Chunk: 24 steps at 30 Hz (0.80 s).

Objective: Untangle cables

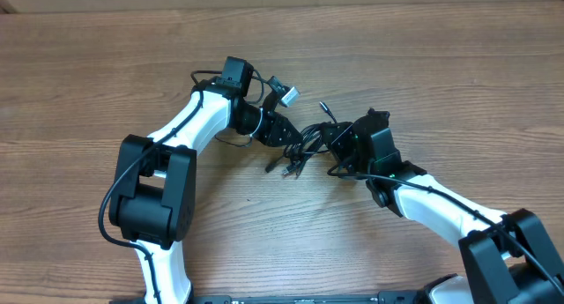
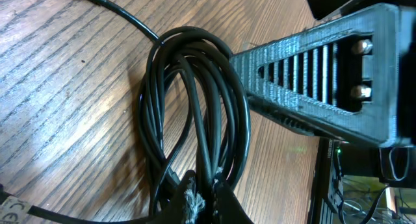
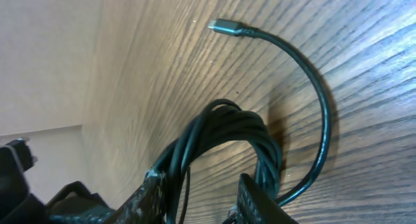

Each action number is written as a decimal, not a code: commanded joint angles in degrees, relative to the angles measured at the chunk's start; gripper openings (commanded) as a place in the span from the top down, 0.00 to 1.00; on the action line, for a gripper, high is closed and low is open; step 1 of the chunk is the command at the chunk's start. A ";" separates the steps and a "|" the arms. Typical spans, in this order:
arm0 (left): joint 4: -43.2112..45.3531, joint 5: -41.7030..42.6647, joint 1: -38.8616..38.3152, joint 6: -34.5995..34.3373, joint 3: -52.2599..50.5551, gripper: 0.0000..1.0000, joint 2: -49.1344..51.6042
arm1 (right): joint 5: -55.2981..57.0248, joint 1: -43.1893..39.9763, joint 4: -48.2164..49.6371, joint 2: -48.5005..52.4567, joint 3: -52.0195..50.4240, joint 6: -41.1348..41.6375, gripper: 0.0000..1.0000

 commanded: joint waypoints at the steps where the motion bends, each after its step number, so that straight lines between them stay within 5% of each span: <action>1: 0.00 -1.20 -0.33 -0.37 0.96 0.96 0.37 | 0.33 0.17 -0.17 0.90 0.87 -0.48 0.68; 24: 0.00 -1.20 -0.33 -0.37 0.96 0.96 0.37 | -1.57 0.17 -0.96 1.01 0.87 -0.52 0.67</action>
